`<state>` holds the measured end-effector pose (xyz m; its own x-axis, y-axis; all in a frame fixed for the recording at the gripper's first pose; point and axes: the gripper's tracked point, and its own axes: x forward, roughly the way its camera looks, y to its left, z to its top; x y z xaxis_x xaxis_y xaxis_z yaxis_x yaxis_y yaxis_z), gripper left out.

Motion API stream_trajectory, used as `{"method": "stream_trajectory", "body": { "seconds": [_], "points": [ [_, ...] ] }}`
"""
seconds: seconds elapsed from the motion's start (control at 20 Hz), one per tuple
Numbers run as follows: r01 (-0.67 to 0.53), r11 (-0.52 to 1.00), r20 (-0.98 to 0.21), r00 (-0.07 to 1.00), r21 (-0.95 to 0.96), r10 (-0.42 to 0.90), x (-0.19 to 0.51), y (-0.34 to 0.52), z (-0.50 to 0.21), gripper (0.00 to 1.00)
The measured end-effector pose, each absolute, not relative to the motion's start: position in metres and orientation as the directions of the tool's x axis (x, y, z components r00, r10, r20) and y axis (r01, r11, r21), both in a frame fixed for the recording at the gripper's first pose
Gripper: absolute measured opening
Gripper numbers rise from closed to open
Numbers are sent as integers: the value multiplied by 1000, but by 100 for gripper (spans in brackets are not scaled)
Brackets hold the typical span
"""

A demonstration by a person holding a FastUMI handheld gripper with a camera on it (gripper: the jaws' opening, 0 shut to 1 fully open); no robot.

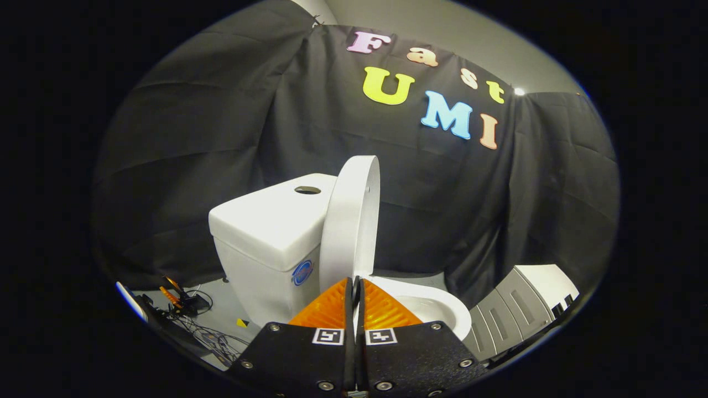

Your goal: Open the toilet lid.

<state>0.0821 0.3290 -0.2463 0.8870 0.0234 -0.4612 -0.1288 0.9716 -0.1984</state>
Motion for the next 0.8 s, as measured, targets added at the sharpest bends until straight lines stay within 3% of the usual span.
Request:
{"method": "stream_trajectory", "body": {
  "seconds": [0.25, 0.6, 0.8],
  "points": [
    [-169, 950, -456, 889, -261, 33, 80, 343, -251, 0],
    [-173, 963, -467, 882, -206, 59, 80, 339, -247, 0],
    [-222, 956, -499, 861, -191, 100, 80, 349, -248, 6]
  ]
}}
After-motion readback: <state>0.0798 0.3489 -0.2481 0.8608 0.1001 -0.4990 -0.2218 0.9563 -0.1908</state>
